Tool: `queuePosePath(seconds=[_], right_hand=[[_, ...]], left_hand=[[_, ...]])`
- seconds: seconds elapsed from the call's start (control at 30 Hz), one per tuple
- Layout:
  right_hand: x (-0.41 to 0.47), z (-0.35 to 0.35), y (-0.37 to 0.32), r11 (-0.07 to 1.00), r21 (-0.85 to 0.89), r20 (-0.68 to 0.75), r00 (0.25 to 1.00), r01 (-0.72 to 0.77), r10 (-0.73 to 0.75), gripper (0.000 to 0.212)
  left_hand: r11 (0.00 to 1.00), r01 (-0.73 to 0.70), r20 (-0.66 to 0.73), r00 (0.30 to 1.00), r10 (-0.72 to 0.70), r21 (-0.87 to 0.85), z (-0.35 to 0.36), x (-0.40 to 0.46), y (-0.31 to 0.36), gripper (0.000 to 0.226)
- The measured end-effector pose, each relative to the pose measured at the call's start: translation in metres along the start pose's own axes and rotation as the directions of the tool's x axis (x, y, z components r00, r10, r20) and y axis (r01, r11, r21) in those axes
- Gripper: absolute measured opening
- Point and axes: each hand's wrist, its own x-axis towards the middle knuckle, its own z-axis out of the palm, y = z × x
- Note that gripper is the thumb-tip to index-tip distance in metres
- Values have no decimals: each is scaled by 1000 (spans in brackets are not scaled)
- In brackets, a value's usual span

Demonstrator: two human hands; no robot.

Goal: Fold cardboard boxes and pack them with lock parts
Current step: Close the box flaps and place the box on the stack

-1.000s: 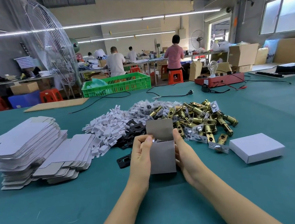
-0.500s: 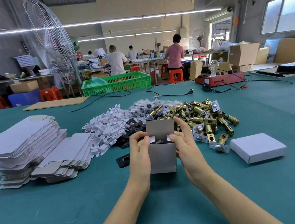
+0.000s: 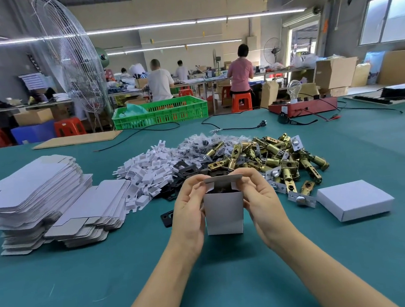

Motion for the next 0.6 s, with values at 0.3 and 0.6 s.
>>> queuePosePath(seconds=[0.3, 0.6], right_hand=[[-2, 2, 3, 997, -74, -63, 998, -10, 5, 30], [-8, 2, 0, 990, -140, -47, 999, -2, -5, 28]], left_hand=[[999, -2, 38, 999, 0, 34, 5, -7, 1, 29], [992, -34, 39, 999, 30, 120, 2, -4, 1, 15]])
